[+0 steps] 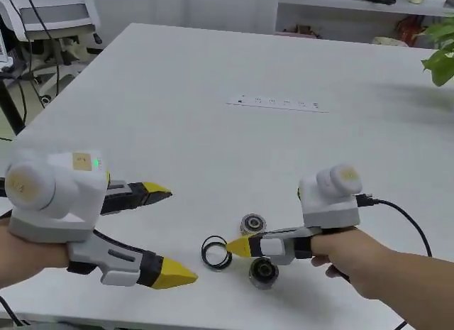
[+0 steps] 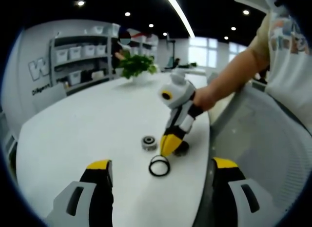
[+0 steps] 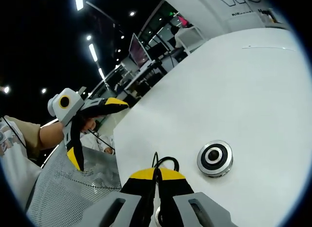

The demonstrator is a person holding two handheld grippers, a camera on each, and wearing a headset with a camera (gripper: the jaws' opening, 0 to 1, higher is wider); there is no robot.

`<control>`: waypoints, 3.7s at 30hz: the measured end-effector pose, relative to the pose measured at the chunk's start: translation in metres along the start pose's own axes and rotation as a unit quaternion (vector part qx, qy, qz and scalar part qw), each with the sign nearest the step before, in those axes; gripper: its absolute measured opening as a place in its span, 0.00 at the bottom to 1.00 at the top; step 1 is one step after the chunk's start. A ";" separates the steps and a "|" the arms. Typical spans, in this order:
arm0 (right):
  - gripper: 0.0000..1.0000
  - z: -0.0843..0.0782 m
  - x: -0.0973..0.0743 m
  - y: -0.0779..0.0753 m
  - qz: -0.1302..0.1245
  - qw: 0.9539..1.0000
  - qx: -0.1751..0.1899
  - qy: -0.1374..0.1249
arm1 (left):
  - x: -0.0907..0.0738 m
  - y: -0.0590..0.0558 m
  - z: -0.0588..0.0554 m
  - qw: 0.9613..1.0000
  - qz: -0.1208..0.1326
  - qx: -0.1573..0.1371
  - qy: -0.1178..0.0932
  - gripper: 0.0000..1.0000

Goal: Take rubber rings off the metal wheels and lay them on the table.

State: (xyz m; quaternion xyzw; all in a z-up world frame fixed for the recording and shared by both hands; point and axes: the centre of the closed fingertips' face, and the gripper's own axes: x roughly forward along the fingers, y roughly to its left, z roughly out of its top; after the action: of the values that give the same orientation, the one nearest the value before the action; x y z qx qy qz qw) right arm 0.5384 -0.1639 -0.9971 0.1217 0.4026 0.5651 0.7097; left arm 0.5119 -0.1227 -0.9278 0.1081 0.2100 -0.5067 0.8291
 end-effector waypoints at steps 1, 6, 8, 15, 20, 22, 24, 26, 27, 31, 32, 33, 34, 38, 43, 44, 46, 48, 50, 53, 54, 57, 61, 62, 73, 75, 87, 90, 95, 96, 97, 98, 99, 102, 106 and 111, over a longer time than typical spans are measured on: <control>0.00 -0.001 0.000 -0.001 -0.003 1.000 -0.002 0.002 | 0.000 0.000 0.000 1.000 0.000 0.000 0.000 0.84; 0.00 -0.003 0.001 -0.004 -0.011 1.000 -0.003 0.009 | 0.001 -0.001 -0.001 1.000 -0.001 0.000 0.003 0.84; 0.00 -0.004 0.001 -0.006 -0.015 1.000 -0.007 0.011 | 0.001 -0.001 -0.001 1.000 -0.001 -0.001 0.003 0.84; 0.00 -0.005 0.001 -0.009 -0.025 0.999 -0.022 0.017 | 0.001 -0.001 -0.002 1.000 -0.001 -0.001 0.006 0.84; 0.01 -0.007 0.001 -0.009 -0.031 0.999 -0.036 0.023 | 0.001 -0.001 -0.002 1.000 -0.001 -0.001 0.007 0.84; 0.04 -0.008 0.001 -0.010 -0.036 0.998 -0.044 0.027 | 0.001 -0.001 -0.002 1.000 -0.001 -0.001 0.008 0.84; 0.07 -0.008 0.002 -0.010 -0.037 0.998 -0.049 0.028 | 0.001 -0.001 -0.003 1.000 -0.002 -0.001 0.009 0.84; 0.09 -0.009 0.001 -0.011 -0.038 0.997 -0.052 0.030 | 0.001 -0.001 -0.003 1.000 -0.002 -0.002 0.011 0.84; 0.09 -0.009 0.001 -0.011 -0.039 0.997 -0.054 0.031 | 0.001 -0.001 -0.003 1.000 -0.002 -0.002 0.011 0.84; 0.13 -0.007 0.000 -0.008 -0.038 0.997 -0.060 0.027 | 0.001 -0.002 -0.003 1.000 -0.002 -0.003 0.010 0.84; 0.14 -0.007 -0.001 -0.007 -0.037 0.997 -0.061 0.026 | 0.001 -0.002 -0.003 1.000 -0.002 -0.003 0.011 0.84; 0.15 -0.005 -0.002 -0.006 -0.037 0.997 -0.063 0.025 | 0.001 -0.002 -0.003 1.000 -0.003 -0.002 0.011 0.84; 0.15 -0.004 -0.003 -0.005 -0.036 0.997 -0.065 0.022 | 0.001 -0.002 -0.003 1.000 -0.003 -0.003 0.011 0.84; 0.16 0.003 -0.008 -0.002 -0.034 0.997 -0.072 0.012 | 0.002 -0.002 0.000 1.000 -0.004 -0.003 0.009 0.84; 0.19 0.013 -0.017 0.000 -0.038 0.996 -0.084 -0.004 | 0.002 -0.002 0.001 1.000 -0.005 -0.006 0.009 0.84; 0.19 0.017 -0.020 0.001 -0.039 0.995 -0.086 -0.010 | 0.001 -0.002 0.002 1.000 -0.005 -0.006 0.009 0.84; 0.21 0.023 -0.025 0.002 -0.041 0.995 -0.087 -0.023 | 0.001 -0.002 0.004 1.000 -0.004 -0.007 0.006 0.84; 0.22 0.027 -0.029 0.003 -0.043 0.994 -0.092 -0.030 | 0.000 -0.001 0.005 1.000 -0.003 -0.008 0.004 0.84; 0.24 0.030 -0.033 0.002 -0.046 0.994 -0.095 -0.036 | 0.000 0.000 0.007 1.000 -0.002 -0.010 0.002 0.84; 0.26 0.035 -0.042 0.005 -0.051 0.992 -0.111 -0.044 | -0.002 0.001 0.009 1.000 0.000 -0.011 0.000 0.84; 0.26 0.035 -0.043 0.005 -0.051 0.991 -0.111 -0.045 | -0.002 0.001 0.009 1.000 0.001 -0.012 -0.001 0.84; 0.30 0.040 -0.051 0.008 -0.057 0.989 -0.128 -0.057 | -0.004 0.001 0.012 1.000 0.004 -0.011 -0.004 0.85; 0.35 0.045 -0.062 0.011 -0.064 0.985 -0.143 -0.068 | -0.006 0.002 0.016 1.000 0.008 -0.009 -0.008 0.85; 0.36 0.046 -0.064 0.011 -0.065 0.985 -0.144 -0.072 | -0.006 0.002 0.017 1.000 0.007 -0.010 -0.009 0.86; 0.50 0.042 -0.087 0.026 -0.079 0.972 -0.207 -0.075 | -0.008 -0.004 0.023 0.999 0.008 -0.022 -0.024 0.89; 0.54 0.041 -0.091 0.026 -0.087 0.969 -0.216 -0.078 | -0.009 -0.004 0.024 0.999 0.013 -0.018 -0.025 0.92; 0.65 0.027 -0.114 0.032 -0.119 0.954 -0.266 -0.068 | -0.018 -0.008 0.030 0.999 0.024 -0.026 -0.041 0.96; 0.71 0.025 -0.118 0.034 -0.130 0.950 -0.274 -0.069 | -0.021 -0.009 0.031 0.998 0.027 -0.026 -0.043 0.97; 0.76 0.017 -0.125 0.036 -0.133 0.950 -0.275 -0.067 | -0.023 -0.012 0.031 0.998 0.031 -0.023 -0.044 0.99; 0.77 0.016 -0.127 0.036 -0.135 0.949 -0.275 -0.067 | -0.024 -0.013 0.031 0.998 0.032 -0.022 -0.043 0.99; 0.78 0.014 -0.129 0.036 -0.137 0.949 -0.276 -0.066 | -0.024 -0.013 0.031 0.998 0.033 -0.022 -0.043 0.99; 0.79 0.012 -0.130 0.036 -0.138 0.949 -0.277 -0.066 | -0.025 -0.015 0.032 0.998 0.034 -0.020 -0.043 1.00; 0.80 0.010 -0.132 0.035 -0.142 0.948 -0.278 -0.065 | -0.025 -0.015 0.032 0.998 0.034 -0.019 -0.043 1.00; 0.82 0.007 -0.137 0.033 -0.146 0.948 -0.272 -0.069 | -0.026 -0.018 0.032 0.998 0.037 -0.015 -0.040 1.00; 0.86 0.002 -0.143 0.033 -0.149 0.952 -0.257 -0.078 | -0.028 -0.021 0.031 0.998 0.040 -0.013 -0.039 1.00; 0.87 -0.004 -0.149 0.032 -0.157 0.951 -0.257 -0.075 | -0.031 -0.021 0.030 0.998 0.046 -0.016 -0.040 1.00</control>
State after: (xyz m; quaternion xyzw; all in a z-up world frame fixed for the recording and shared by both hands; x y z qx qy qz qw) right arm 0.5077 -0.2887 -0.9145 -0.0873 0.2034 0.5203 0.8248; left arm 0.4879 -0.1201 -0.8864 0.0834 0.1794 -0.4689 0.8608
